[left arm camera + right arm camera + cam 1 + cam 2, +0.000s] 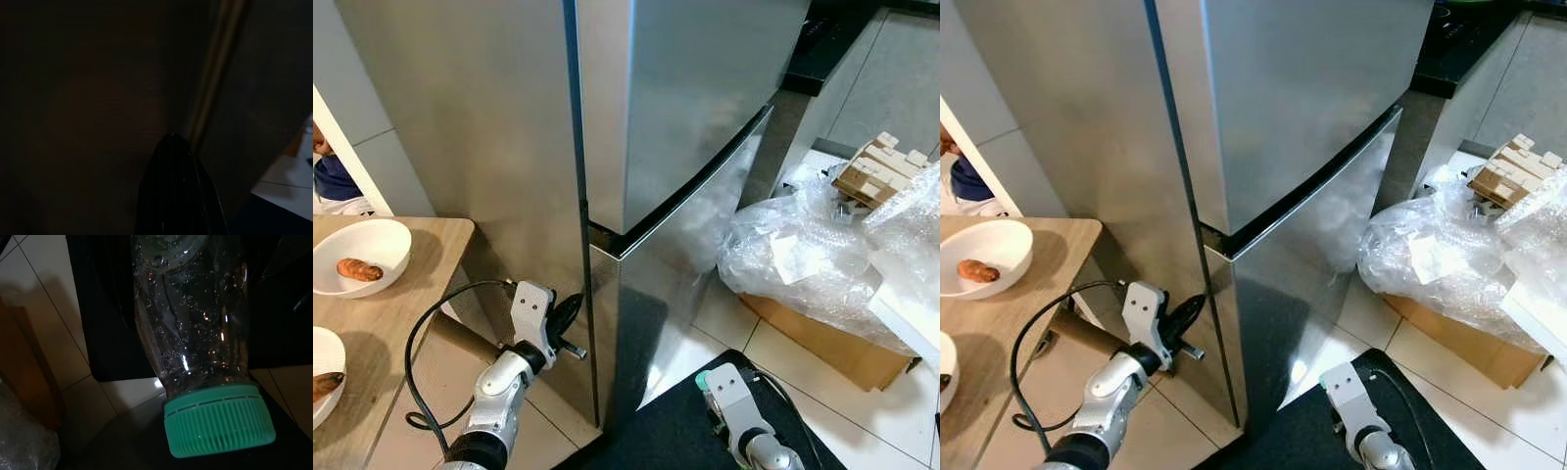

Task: Restocking fridge

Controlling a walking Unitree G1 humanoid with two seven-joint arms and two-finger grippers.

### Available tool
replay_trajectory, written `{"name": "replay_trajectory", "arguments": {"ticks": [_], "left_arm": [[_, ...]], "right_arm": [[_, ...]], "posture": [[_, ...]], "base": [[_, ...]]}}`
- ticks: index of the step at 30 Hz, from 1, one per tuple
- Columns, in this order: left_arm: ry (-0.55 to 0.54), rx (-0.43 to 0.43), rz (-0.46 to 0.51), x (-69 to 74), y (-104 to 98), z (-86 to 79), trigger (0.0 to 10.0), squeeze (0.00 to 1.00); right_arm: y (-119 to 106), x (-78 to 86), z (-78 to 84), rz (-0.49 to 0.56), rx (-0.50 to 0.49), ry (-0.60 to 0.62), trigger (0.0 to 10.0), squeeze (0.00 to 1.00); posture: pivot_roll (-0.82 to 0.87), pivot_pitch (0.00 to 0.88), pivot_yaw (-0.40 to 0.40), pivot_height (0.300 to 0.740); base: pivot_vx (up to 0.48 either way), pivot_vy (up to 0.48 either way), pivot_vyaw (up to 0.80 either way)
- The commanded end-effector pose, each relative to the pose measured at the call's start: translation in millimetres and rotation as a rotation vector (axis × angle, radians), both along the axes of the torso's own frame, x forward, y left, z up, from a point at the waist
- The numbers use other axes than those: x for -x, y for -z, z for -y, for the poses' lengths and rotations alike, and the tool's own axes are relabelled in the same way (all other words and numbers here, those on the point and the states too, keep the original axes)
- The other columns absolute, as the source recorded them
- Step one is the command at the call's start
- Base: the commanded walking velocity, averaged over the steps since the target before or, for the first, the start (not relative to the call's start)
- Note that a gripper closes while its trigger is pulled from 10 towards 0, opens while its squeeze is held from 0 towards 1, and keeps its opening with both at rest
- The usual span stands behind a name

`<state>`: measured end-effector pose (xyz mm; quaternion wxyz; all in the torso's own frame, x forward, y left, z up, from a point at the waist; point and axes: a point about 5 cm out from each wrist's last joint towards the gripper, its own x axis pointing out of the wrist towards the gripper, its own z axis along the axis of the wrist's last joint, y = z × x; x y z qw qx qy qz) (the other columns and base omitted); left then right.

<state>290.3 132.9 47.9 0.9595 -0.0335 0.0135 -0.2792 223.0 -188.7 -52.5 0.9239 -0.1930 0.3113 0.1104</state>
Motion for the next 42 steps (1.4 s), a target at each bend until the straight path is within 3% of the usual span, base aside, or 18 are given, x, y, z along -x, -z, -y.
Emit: {"name": "replay_trajectory", "arguments": {"ticks": [1, 14, 26, 42], "left_arm": [[0.063, 0.008, 0.001, 2.5, -1, 9.3, 10.0, 0.0], [0.077, 0.019, 0.015, -1.7, -7, 18.4, 10.0, 0.0], [0.026, 0.002, 0.028, -13.2, -14, 23.1, 10.0, 0.0], [0.128, 0.003, 0.017, -20.4, -21, 52.5, 10.0, 0.0]], "right_arm": [[2, 3.1, 2.5, -0.011, 0.007, 0.007, 10.0, 0.0], [1, 2.5, 2.0, -0.004, 0.02, 0.002, 10.0, 0.0], [2, 3.6, 2.6, -0.007, 0.024, 0.003, 10.0, 0.0], [3, 5.4, 3.9, -0.011, 0.019, 0.005, 10.0, 0.0]], "posture": [[-0.1, 0.064, 0.003, 0.74], [-0.1, 0.066, 0.006, 0.74], [-0.1, 0.068, 0.006, 0.74], [-0.11, 0.073, 0.008, 0.74]], "base": [[0.0, 0.0, 0.0], [0.0, 0.0, 0.0], [0.0, 0.0, 0.0], [0.0, 0.0, 0.0]]}}
